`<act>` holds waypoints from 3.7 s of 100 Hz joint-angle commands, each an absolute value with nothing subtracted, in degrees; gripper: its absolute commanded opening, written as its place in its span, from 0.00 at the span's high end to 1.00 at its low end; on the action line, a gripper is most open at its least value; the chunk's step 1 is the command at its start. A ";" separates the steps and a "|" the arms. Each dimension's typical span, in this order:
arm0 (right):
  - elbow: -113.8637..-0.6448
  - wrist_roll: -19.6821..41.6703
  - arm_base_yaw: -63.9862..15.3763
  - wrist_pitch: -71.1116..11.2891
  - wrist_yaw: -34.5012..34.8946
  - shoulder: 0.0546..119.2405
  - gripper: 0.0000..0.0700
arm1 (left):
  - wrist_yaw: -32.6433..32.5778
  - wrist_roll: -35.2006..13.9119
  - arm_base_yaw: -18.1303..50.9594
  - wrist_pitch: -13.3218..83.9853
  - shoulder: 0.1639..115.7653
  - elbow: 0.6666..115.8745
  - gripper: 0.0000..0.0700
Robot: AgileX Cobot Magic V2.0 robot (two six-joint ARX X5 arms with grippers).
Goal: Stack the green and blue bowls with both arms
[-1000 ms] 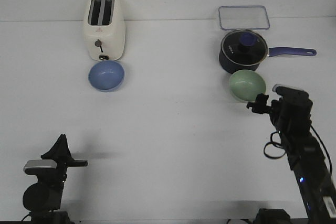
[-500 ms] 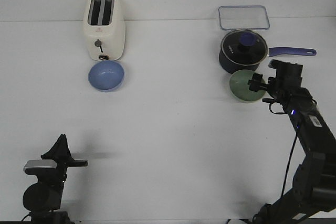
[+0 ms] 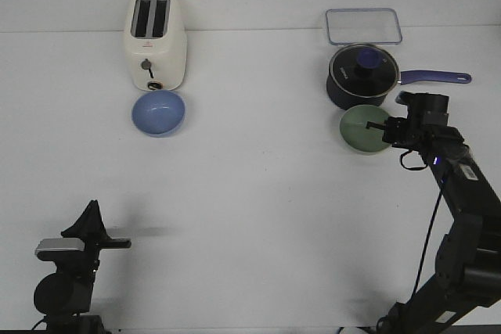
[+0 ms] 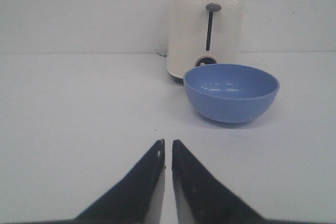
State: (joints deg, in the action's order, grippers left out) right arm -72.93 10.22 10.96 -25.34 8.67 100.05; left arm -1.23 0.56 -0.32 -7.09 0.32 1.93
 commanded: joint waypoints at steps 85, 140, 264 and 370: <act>-47.77 18.74 -27.14 -29.19 13.98 66.76 1.00 | -1.28 -5.08 -0.36 -7.75 0.23 0.82 0.98; -47.77 19.20 -38.06 -22.74 7.29 79.37 0.56 | -1.32 -26.50 -0.36 -7.77 0.23 2.28 0.98; -48.31 12.32 -22.68 -28.01 7.46 51.46 0.52 | 9.69 -16.91 -0.34 8.67 98.83 72.75 0.34; -48.14 7.33 3.14 -30.22 8.05 53.01 0.52 | 22.50 -6.17 15.16 33.08 84.64 79.11 0.98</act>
